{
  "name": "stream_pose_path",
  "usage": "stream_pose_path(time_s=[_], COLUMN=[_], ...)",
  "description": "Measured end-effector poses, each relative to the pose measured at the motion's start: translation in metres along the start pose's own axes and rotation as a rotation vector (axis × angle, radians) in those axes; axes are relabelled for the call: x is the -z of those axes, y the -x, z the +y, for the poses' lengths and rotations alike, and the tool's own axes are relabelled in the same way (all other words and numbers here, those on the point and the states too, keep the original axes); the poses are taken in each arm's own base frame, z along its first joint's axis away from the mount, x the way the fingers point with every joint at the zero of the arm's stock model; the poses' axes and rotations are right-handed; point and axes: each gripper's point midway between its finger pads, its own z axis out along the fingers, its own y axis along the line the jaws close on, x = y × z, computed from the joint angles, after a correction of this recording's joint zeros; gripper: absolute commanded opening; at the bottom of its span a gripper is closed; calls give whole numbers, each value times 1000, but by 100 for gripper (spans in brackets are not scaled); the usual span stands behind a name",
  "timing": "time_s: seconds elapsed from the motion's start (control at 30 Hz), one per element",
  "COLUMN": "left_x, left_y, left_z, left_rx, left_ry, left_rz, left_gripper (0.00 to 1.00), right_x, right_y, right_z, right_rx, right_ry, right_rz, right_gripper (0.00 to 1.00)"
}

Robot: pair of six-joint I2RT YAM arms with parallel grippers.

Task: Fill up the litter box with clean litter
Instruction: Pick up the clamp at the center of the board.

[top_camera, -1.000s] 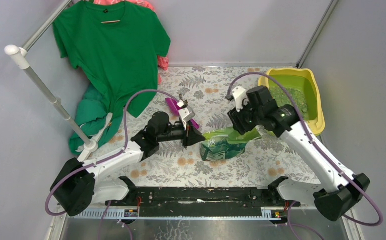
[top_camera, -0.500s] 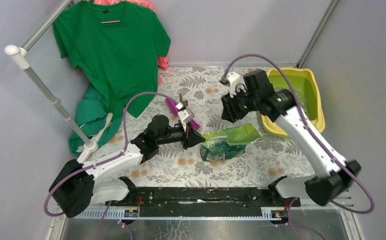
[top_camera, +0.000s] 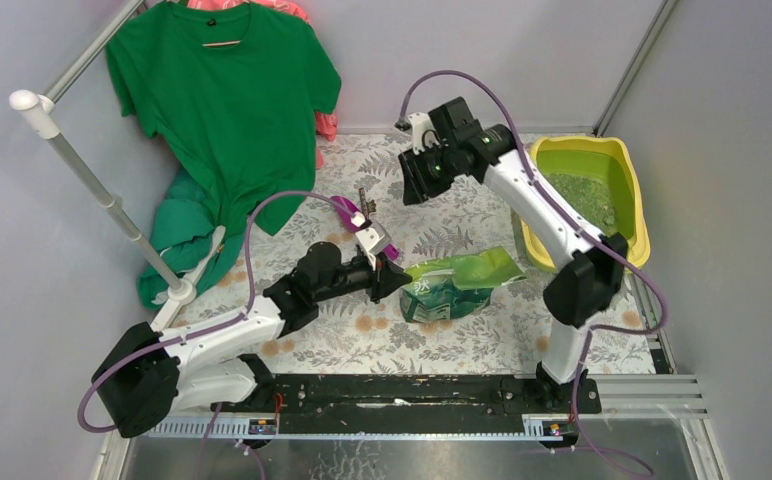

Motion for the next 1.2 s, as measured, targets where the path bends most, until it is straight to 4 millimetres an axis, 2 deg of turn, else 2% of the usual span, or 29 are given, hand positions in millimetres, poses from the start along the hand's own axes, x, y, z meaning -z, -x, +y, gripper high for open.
stream_pose_path(time_s=[0.1,0.17,0.2,0.33,0.47,0.57,0.7,1.0,1.1,1.2], left_x=[-1,-1,-1,-2,-2,-2,-3,-3,-3,-3], left_y=[0,-1,-1,-2,-3,-3,-4,-4,-4,-4], left_z=[2,2,3,5,10,12,14,15,15,15], left_rx=[-8,-11,-14,-24,-34,-37,-40,-40,-41,-40], left_ry=[19,27,31,47,73,85,95,104,105,105], left_rz=[-3,-4,-4,-5,-4,-4,-2,-4,-5,-4], left_gripper=[19,19,19,18,18,18,18,18,18,17], right_x=[-15,-36,-48,-83,-109,-121,-134,-166,-178,-189], right_y=[16,35,37,16,7,2,8,21,15,1], right_z=[-9,-20,-26,-41,-50,-49,-47,-46,-49,-53], right_rx=[-53,-74,-93,-192,-261,-302,-324,-367,-384,-410], right_ry=[-36,-58,-64,-66,-46,-17,11,35,34,28], right_rz=[35,24,33,130,177,191,154,68,69,99], right_gripper=[51,55,56,58,54,49,42,40,40,40])
